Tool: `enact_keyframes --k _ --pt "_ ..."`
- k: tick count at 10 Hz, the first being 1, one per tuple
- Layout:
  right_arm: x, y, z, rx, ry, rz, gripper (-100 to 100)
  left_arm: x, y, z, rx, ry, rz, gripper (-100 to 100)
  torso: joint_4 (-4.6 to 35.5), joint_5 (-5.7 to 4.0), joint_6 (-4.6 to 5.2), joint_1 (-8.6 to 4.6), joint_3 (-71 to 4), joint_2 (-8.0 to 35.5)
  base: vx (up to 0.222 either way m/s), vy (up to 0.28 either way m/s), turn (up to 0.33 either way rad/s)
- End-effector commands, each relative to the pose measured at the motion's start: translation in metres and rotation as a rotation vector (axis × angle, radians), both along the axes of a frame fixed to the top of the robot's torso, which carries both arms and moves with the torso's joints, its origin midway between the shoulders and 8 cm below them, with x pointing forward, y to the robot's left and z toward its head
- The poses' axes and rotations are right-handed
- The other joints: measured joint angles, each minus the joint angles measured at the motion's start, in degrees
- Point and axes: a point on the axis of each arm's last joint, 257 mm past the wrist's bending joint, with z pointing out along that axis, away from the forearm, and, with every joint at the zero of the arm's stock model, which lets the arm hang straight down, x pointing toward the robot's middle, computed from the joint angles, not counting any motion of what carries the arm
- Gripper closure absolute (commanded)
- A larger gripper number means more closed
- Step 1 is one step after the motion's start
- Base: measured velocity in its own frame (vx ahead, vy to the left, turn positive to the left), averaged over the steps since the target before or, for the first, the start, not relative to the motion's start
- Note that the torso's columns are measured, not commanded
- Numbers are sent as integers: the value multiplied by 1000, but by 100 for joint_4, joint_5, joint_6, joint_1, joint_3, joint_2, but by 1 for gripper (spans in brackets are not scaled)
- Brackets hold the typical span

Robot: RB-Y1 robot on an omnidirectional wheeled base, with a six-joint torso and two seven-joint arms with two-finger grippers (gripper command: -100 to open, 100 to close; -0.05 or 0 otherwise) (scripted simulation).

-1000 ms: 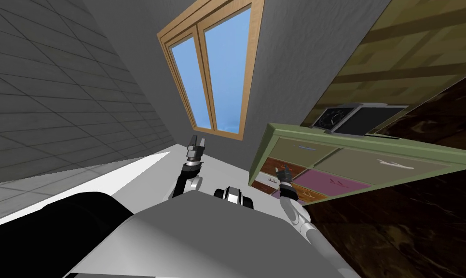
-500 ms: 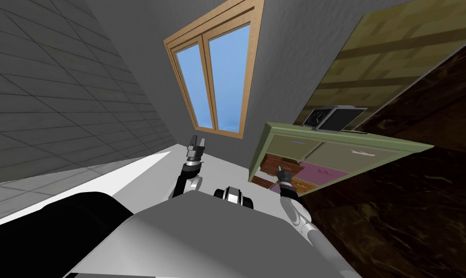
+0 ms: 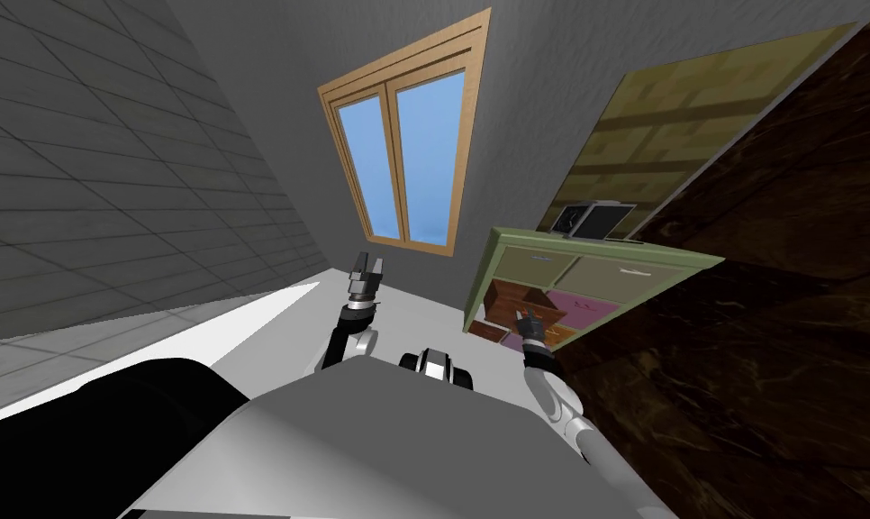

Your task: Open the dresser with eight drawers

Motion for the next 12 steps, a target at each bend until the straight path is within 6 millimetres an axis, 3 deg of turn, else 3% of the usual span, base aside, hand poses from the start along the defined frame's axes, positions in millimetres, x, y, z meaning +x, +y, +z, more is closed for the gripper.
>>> enact_keyframes --k 1,6,7,8,12 --pt "15 -11 18 0 1 2 -100 0 0 0 0 0 0 0 3 10 -4 6 -14 -20 -17 47 -8" --pt "40 -31 53 -2 0 10 -100 0 0 0 0 0 0 0 9 3 -1 3 16 28 -36 50 -12" --pt "37 -29 48 0 6 8 -100 0 0 0 0 0 0 0 23 17 -4 17 17 33 -17 21 -7" --pt "38 -30 47 0 11 8 0 0 0 0 0 0 0 0 19 15 -4 16 16 30 0 0 0" --pt "36 -30 43 0 19 7 0 0 0 0 0 0 0 0 9 7 -2 9 11 22 0 0 0"
